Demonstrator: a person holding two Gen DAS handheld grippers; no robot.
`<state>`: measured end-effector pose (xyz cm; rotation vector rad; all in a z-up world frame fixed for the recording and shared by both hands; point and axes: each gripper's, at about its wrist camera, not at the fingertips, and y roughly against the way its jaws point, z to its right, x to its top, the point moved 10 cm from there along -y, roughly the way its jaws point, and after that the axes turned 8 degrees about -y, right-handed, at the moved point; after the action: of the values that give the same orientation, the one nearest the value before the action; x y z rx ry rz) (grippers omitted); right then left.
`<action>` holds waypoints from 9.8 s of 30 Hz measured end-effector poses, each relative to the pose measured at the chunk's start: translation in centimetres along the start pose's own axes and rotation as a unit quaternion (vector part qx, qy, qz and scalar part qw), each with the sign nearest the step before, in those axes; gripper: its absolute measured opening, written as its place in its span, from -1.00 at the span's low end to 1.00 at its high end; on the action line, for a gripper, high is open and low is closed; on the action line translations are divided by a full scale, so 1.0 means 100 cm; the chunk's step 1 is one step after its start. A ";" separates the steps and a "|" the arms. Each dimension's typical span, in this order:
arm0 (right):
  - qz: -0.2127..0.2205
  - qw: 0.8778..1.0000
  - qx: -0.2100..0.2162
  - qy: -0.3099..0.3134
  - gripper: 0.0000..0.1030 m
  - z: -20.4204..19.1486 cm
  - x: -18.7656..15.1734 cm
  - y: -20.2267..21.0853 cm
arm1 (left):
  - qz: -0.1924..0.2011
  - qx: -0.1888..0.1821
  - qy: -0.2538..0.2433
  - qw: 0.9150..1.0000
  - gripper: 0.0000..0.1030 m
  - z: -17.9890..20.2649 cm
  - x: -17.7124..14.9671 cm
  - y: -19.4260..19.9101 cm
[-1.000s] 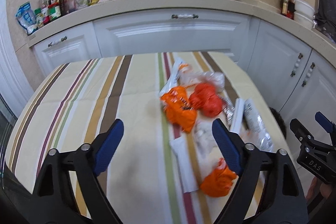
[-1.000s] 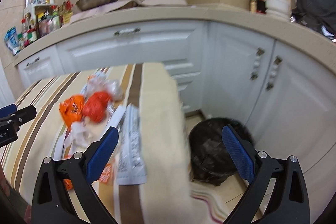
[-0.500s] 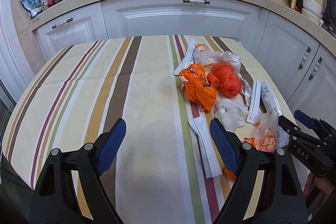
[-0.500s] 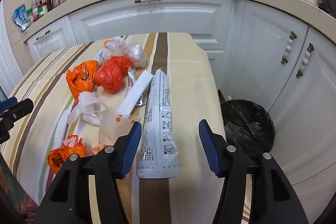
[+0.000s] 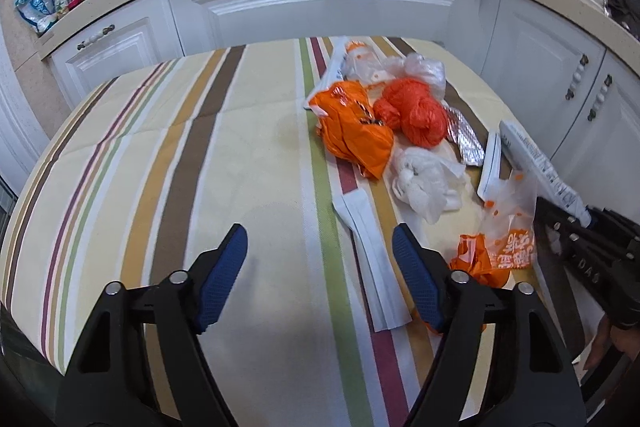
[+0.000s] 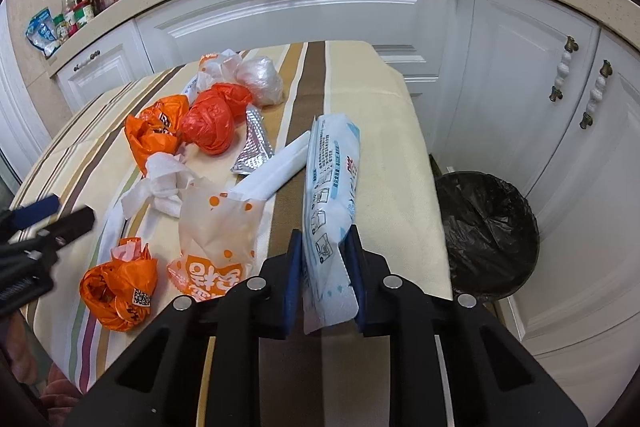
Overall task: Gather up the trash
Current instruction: 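Carry the packet over the black bin with the right gripper while the left gripper grasps a white paper strip, then open both grippers over the bin to drop packet and paper strip, then grasp the orange-printed clear bag with the right gripper while the left grasps an orange bag, then carry both bags over the bin and open both grippers, then return both tools to the table and grasp the foil wrapper with the right gripper, then lift the foil wrapper with the right gripper while the left grasps a white tissue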
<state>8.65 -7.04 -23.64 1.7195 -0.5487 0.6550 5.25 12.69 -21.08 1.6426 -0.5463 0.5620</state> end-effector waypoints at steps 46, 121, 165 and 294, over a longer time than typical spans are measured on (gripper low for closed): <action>0.095 0.988 -0.099 -0.075 -0.58 0.128 0.036 0.050 | 0.091 -0.083 -0.071 0.990 -0.69 0.129 0.095 0.023; 0.090 0.995 0.030 0.014 0.13 -0.031 0.016 0.037 | 0.038 0.056 0.048 0.997 0.05 -0.040 0.020 0.041; 0.108 0.993 0.030 -0.034 -0.70 0.021 0.005 0.061 | -0.003 -0.030 -0.021 0.999 -0.22 0.068 -0.011 0.009; 0.032 0.997 0.044 0.058 -0.88 -0.050 0.062 -0.025 | 0.030 0.015 0.041 0.999 0.22 -0.019 0.054 -0.012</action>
<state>14.11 -1.79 -20.27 1.7379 -0.5009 0.8305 10.06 14.52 -18.27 1.6290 -0.5306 0.6814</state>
